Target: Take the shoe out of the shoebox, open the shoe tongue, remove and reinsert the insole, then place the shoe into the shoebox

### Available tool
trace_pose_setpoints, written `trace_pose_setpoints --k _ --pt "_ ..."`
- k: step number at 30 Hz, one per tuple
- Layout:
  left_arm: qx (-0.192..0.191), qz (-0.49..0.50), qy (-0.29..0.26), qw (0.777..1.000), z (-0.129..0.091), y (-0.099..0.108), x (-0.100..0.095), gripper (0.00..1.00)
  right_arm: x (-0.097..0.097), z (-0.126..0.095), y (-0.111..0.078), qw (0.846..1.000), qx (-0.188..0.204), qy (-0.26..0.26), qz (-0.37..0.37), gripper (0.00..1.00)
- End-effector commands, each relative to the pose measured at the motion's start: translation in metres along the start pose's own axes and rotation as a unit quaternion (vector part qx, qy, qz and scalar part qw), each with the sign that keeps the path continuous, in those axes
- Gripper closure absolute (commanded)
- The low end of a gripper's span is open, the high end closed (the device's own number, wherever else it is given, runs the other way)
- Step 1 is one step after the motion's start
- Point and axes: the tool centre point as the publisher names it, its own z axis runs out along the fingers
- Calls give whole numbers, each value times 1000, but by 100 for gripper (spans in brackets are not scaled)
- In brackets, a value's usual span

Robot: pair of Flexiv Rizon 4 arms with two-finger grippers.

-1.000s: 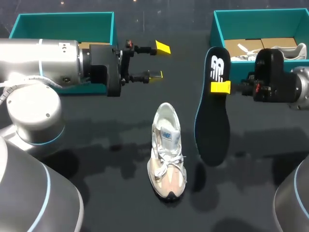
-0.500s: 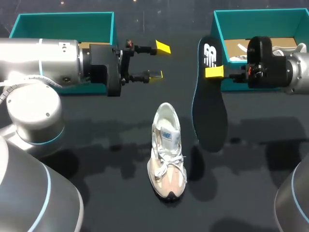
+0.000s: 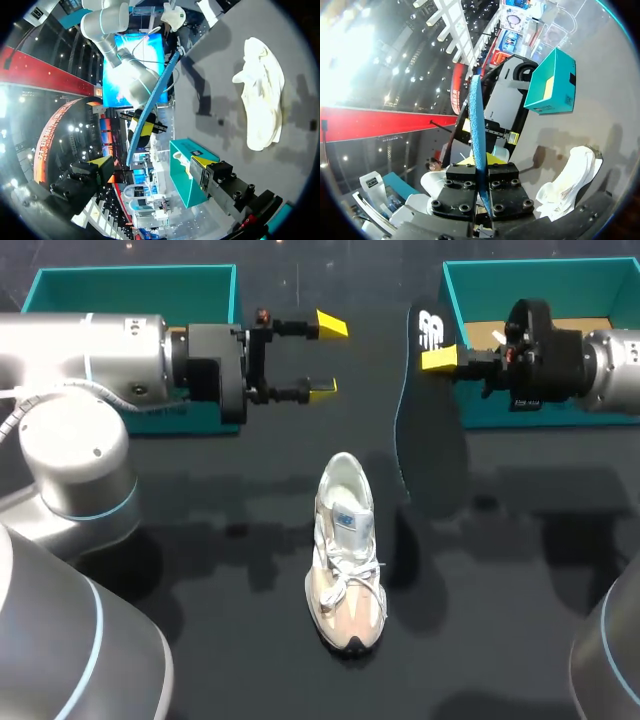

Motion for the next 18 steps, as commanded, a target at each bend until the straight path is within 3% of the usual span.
trace_pose_setpoints --k 1,9,18 --pt "2 1 1 1000 3 3 0 0 -7 3 7 1000 12 5 0 100" --pt "-1 3 5 1000 6 2 2 0 -7 3 7 1000 12 5 0 100" --pt "19 -17 -2 1000 18 -7 3 0 -33 23 41 996 3 -40 81 100"
